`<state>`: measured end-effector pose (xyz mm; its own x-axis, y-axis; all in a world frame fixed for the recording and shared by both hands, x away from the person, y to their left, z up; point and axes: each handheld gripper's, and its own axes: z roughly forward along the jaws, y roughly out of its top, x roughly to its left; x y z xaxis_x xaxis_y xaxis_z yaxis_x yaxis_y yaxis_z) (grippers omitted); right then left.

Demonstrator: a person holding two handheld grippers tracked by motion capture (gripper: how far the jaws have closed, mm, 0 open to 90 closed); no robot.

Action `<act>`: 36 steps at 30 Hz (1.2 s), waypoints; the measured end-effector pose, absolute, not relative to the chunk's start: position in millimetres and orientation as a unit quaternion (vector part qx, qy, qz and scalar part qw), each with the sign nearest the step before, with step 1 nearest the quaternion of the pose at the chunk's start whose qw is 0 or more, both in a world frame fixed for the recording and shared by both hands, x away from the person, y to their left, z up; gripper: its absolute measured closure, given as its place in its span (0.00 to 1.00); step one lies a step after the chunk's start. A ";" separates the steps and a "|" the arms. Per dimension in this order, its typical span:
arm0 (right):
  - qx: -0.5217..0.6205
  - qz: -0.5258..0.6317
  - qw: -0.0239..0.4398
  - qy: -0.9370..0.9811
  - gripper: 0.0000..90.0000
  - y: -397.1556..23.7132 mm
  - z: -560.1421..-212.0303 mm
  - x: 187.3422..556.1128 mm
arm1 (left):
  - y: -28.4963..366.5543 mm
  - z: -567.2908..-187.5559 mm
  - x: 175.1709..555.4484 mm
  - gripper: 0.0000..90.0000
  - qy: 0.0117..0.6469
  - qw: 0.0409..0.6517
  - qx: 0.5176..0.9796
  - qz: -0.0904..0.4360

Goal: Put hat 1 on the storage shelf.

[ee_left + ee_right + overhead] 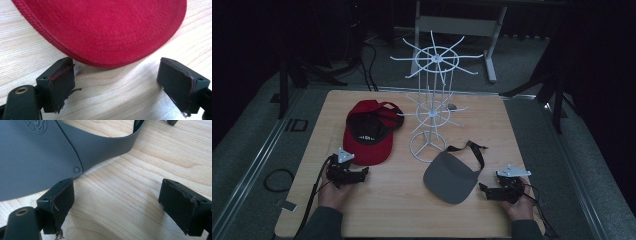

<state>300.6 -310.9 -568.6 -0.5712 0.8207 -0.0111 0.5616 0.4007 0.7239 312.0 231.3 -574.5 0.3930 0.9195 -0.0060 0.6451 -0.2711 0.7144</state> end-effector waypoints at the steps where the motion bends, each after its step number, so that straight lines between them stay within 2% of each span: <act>1: 0.423 0.347 0.187 0.816 0.15 -310.9 -568.6 300.7 | 231.7 -574.3 311.8 0.16 0.506 0.324 0.771 0.209; 6: 0.423 0.347 0.187 0.816 0.15 -311.0 -568.6 300.7 | 232.8 -573.1 308.2 0.18 0.506 0.322 0.773 0.207; 9: 0.423 0.347 0.187 0.816 0.15 -311.0 -568.6 300.7 | 233.9 -572.5 306.1 0.25 0.503 0.324 0.773 0.209; 13: 0.423 0.347 0.187 0.816 0.15 -311.0 -568.6 300.7 | 234.9 -571.7 303.0 0.30 0.507 0.325 0.770 0.210; 22: 0.423 0.347 0.187 0.816 0.15 -311.0 -568.6 300.7 | 233.8 -561.9 297.0 0.59 0.497 0.305 0.792 0.183; 29: 0.423 0.347 0.187 0.816 0.15 -311.0 -568.6 300.7 | 240.7 -553.8 294.7 0.67 0.492 0.310 0.799 0.153; 36: 0.423 0.347 0.187 0.816 0.15 -311.0 -568.6 300.7 | 253.6 -533.1 293.7 0.70 0.492 0.329 0.789 0.165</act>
<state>300.7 -311.0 -568.6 -0.5719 0.8202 -0.0113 0.5609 0.4012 0.7242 293.7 253.6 -533.1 0.4609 0.8852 -0.0636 0.6684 -0.2991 0.6810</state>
